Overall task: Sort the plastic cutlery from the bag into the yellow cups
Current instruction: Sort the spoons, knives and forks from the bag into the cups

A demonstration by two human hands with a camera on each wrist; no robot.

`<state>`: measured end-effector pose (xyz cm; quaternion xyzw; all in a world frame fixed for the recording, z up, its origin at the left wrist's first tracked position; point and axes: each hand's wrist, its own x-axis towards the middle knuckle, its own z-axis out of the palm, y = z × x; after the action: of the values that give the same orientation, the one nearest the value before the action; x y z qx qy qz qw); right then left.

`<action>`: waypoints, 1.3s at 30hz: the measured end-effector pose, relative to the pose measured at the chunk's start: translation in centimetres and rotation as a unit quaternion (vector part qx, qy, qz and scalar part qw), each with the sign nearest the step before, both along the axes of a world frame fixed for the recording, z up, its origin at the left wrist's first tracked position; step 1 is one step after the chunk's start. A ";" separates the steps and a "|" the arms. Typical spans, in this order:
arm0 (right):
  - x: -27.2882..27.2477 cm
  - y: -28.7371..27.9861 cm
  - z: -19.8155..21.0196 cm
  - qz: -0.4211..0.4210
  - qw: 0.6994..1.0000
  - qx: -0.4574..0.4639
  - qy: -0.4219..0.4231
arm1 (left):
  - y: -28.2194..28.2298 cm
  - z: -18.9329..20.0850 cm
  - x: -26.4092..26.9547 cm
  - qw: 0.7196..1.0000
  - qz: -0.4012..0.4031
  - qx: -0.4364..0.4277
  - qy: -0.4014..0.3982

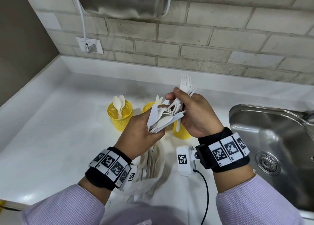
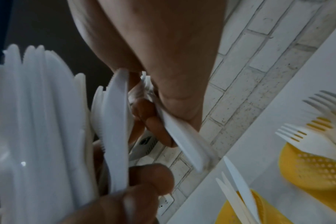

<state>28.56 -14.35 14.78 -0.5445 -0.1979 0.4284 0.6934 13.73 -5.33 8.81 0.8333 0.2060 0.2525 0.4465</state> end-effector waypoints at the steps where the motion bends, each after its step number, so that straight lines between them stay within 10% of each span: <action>1: -0.1 0.0 0.1 0.001 1.000 0.004 0.011 | 0.0 0.0 0.0 1.000 0.003 0.002 0.000; 14: 2.0 -0.3 0.5 -0.131 0.980 0.142 0.048 | 0.1 0.2 -0.6 0.996 -0.027 -0.080 -0.014; 23: 1.3 -1.6 -1.0 0.067 0.993 0.041 -0.091 | -0.3 1.5 -0.8 0.988 -0.070 -0.133 -0.026; 39: 1.5 -1.8 -2.3 0.043 0.986 0.092 -0.129 | -0.4 1.8 -1.2 0.982 -0.067 -0.175 -0.006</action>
<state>30.04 -16.14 12.46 -0.5201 -0.3477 0.3640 0.6900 12.54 -5.71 10.64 0.7527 0.1880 0.1865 0.6028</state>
